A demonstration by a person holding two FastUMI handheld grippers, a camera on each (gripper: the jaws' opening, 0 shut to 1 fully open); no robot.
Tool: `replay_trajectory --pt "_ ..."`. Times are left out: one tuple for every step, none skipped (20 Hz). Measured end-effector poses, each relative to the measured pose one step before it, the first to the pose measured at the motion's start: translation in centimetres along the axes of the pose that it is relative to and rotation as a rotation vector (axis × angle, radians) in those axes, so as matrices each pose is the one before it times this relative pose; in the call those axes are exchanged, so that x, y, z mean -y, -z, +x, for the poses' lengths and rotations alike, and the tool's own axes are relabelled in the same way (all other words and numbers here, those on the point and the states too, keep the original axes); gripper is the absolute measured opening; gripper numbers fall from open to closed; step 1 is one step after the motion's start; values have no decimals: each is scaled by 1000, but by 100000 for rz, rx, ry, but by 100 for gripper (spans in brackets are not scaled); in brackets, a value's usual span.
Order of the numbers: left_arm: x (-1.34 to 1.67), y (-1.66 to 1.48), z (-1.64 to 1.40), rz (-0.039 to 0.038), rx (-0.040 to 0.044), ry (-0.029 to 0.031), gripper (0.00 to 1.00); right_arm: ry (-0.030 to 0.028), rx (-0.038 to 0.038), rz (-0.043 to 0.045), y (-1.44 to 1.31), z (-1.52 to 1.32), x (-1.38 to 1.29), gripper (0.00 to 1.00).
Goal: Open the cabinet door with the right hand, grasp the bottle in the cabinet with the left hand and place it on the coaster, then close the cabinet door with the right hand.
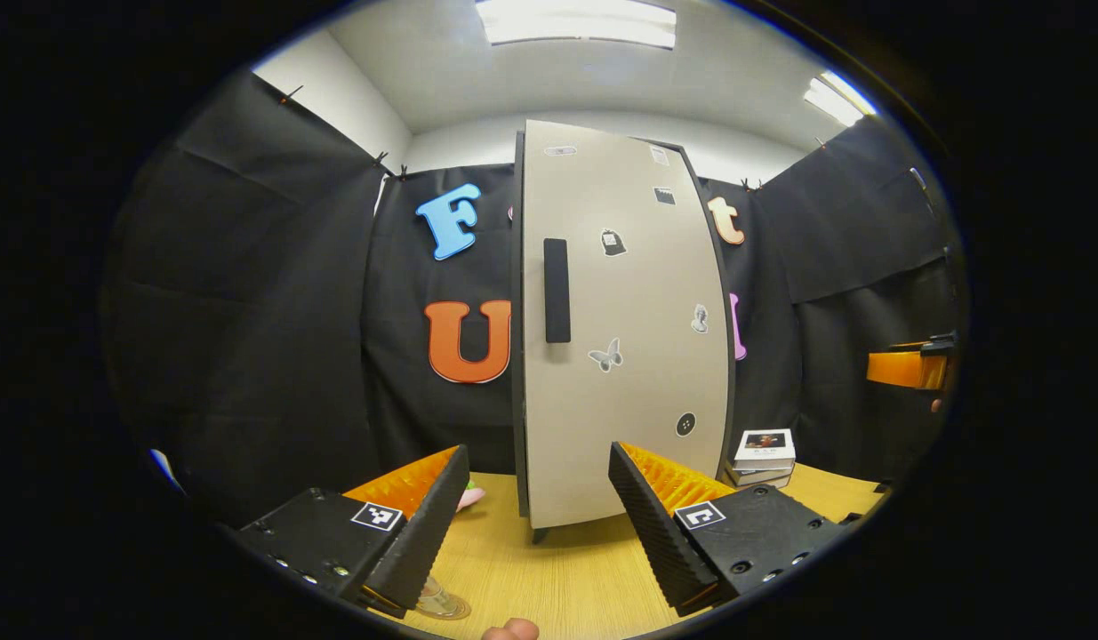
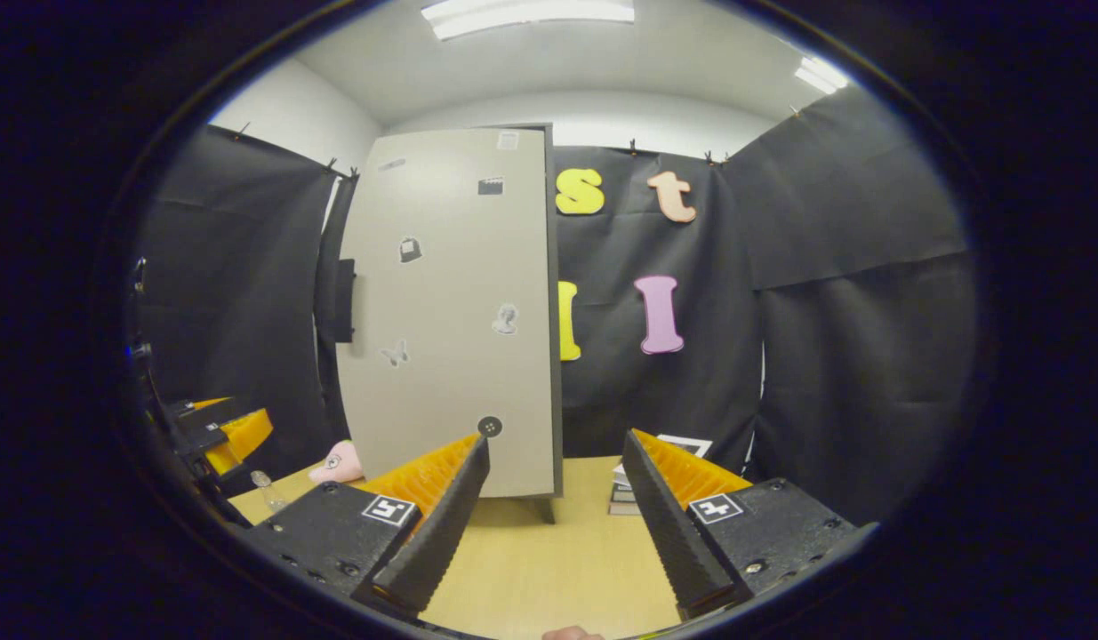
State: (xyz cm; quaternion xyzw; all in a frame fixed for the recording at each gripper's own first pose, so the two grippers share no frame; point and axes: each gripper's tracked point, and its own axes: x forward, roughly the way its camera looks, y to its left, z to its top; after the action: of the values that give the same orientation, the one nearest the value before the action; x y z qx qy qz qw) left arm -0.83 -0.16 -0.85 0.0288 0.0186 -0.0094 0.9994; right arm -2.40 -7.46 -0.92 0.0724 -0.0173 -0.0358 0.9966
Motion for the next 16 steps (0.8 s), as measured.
replay_trajectory --pt "39 -166 128 185 359 -552 95 800 -383 -397 119 -132 493 96" --pt "-8 -85 -83 387 278 -889 95 620 -329 -324 332 -48 621 94" --pt "64 -51 -39 495 -51 -709 95 111 -182 -360 200 -109 388 97" --pt "76 -39 -103 690 -108 -533 95 431 214 -133 123 -266 525 97" --pt "15 -204 -186 721 164 -505 95 245 -230 -228 97 -127 445 95" --pt "93 -273 -178 632 931 -776 95 176 -471 -251 87 -111 479 96" --pt "93 -222 -15 290 964 -910 95 296 -276 -302 160 -82 523 97" --pt "172 14 -55 -114 272 -10 95 1058 74 -360 -88 -93 600 96" --pt "316 30 -156 -466 -417 704 95 1254 285 -40 -152 -20 506 95" --pt "405 94 -373 -902 -797 752 95 642 284 303 -60 21 248 96" --pt "558 130 -225 -896 -488 1388 100 -12 364 799 -224 -80 21 97" --pt "404 -9 -125 -310 -3 876 95 -603 885 1257 -330 -117 -123 95" --pt "320 -42 -13 391 380 313 100 -722 830 1096 -345 -65 -172 97" --pt "102 -123 -3 433 196 211 100 -750 791 725 -319 -190 -161 97" --pt "284 24 34 -29 41 368 95 -493 629 -248 -146 -11 -69 97" --pt "197 -152 -89 -458 27 533 100 273 216 -993 -36 -51 188 97"
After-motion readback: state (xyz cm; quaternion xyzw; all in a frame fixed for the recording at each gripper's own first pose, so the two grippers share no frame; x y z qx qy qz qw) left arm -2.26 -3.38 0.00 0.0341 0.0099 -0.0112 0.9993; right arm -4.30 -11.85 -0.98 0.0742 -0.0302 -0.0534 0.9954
